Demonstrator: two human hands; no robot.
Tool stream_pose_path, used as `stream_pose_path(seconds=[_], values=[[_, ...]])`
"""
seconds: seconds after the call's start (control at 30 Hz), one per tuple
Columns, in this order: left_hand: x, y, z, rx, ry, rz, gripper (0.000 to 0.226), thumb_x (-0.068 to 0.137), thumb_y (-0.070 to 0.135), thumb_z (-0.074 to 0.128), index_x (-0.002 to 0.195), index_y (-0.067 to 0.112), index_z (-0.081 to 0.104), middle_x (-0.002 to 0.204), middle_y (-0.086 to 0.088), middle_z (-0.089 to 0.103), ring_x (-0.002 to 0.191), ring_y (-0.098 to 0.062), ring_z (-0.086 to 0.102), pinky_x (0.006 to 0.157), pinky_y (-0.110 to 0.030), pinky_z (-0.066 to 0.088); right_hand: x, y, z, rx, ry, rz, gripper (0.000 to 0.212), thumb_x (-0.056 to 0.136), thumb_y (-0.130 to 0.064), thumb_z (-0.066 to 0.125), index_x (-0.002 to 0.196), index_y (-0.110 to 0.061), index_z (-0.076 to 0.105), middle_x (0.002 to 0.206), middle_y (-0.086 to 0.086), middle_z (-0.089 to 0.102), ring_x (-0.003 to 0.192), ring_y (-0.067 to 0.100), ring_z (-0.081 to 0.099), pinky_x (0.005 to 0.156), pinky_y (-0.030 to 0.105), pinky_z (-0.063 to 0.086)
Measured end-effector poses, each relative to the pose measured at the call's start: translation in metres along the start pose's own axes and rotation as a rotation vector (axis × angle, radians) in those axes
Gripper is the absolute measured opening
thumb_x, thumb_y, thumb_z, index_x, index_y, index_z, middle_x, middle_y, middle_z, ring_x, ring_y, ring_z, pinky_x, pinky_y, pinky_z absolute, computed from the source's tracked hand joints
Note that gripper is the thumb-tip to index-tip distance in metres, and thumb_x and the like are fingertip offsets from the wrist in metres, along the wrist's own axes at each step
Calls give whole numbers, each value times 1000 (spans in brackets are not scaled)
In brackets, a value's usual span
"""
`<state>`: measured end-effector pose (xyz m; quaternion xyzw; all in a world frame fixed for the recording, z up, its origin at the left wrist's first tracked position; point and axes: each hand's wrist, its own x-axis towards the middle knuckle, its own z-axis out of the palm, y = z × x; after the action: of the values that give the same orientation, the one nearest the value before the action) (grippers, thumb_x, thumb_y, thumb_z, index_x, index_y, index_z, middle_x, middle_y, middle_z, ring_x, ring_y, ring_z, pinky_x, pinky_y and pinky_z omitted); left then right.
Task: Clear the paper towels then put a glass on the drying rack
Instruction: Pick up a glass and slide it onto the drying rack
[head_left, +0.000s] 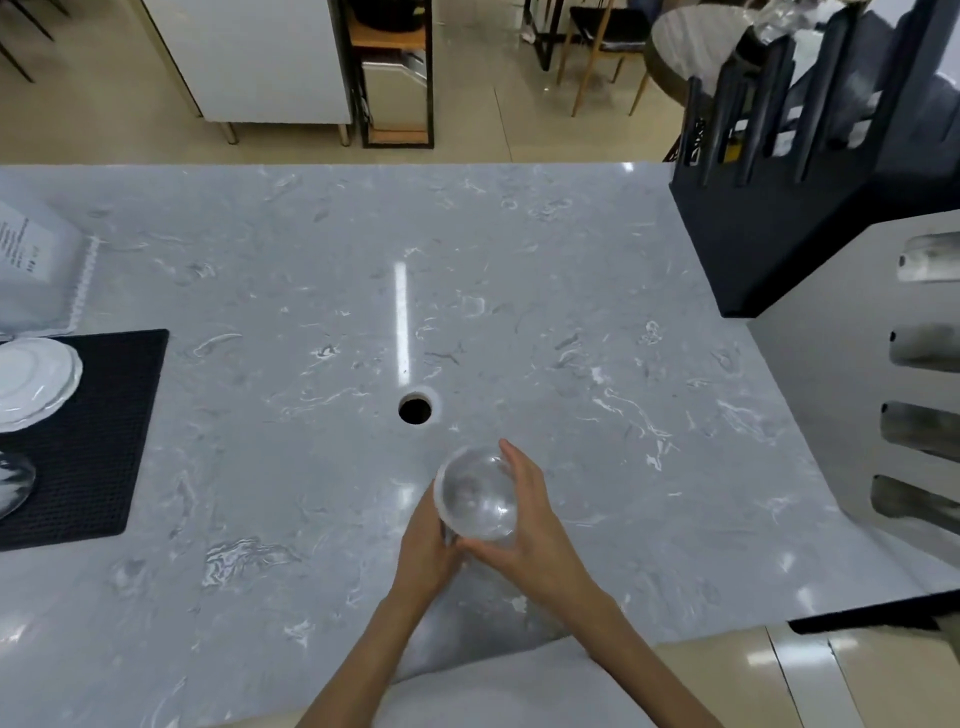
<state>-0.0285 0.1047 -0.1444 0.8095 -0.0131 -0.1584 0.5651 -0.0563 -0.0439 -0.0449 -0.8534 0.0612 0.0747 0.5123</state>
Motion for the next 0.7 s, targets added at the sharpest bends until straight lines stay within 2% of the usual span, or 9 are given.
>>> stream_pose_path(seconds=[0.07, 0.17, 0.23, 0.33, 0.4, 0.47, 0.5, 0.6, 0.7], values=[[-1, 1, -1, 20, 22, -19, 45, 90, 45, 65, 132, 29, 58, 124, 10, 69, 117, -6, 65, 96, -42, 56, 7, 3, -2, -5, -21, 6, 107, 67, -57, 80, 142, -64, 5, 142, -45, 12, 131, -21, 28, 90, 1, 38], [-5, 13, -1, 33, 26, 5, 70, 88, 67, 58, 142, 23, 51, 134, 7, 63, 124, -6, 60, 101, -32, 53, 21, 14, -15, 28, -74, 16, 110, 64, -57, 83, 142, -65, 7, 140, -48, 14, 131, -21, 29, 91, 8, 37], [-5, 26, 3, 55, 21, 10, 72, 89, 56, 67, 147, 19, 47, 143, 3, 58, 132, -12, 56, 108, -37, 48, 27, 28, -33, 123, -109, 36, 110, 63, -57, 86, 144, -63, 11, 145, -44, 19, 132, -20, 30, 97, 13, 40], [-3, 47, 17, 37, 39, -30, 69, 83, 27, 82, 144, 26, 49, 145, 8, 51, 137, -15, 49, 117, -42, 40, 29, 56, -73, 321, -131, 135, 107, 62, -57, 85, 147, -51, 21, 154, -22, 28, 139, 1, 38, 110, 36, 46], [-7, 63, 35, -41, 2, -107, 71, 81, 12, 85, 139, 32, 50, 145, 7, 53, 133, -9, 52, 116, -39, 42, 24, 77, -107, 402, -109, 244, 99, 66, -47, 87, 146, -43, 28, 155, -10, 29, 127, 4, 53, 101, 35, 53], [-13, 81, 66, -125, 0, -145, 75, 81, -3, 81, 137, 37, 51, 143, 2, 58, 118, -2, 63, 101, -24, 53, 12, 102, -143, 497, -112, 343, 84, 74, -24, 85, 142, -34, 37, 151, 1, 32, 99, 3, 71, 81, 28, 62], [-16, 90, 86, -154, 15, -149, 77, 81, -9, 79, 136, 37, 52, 142, 0, 59, 111, -3, 67, 92, -16, 55, 3, 113, -165, 492, -123, 360, 84, 73, -18, 85, 142, -30, 39, 147, 4, 36, 91, 4, 73, 79, 30, 62], [-7, 123, 153, -253, 17, -153, 73, 77, -22, 74, 129, 26, 56, 140, -15, 59, 94, -15, 68, 79, -9, 55, -26, 131, -242, 545, -142, 374, 101, 68, -20, 91, 147, -35, 30, 131, -1, 53, 97, 5, 69, 86, 27, 58], [15, 177, 208, -336, -60, -62, 66, 76, -24, 73, 123, 19, 60, 140, -18, 60, 90, 2, 71, 80, -9, 56, -59, 133, -331, 511, -172, 272, 109, 70, -22, 89, 143, -56, 16, 138, -11, 44, 109, -1, 66, 88, 24, 56]])
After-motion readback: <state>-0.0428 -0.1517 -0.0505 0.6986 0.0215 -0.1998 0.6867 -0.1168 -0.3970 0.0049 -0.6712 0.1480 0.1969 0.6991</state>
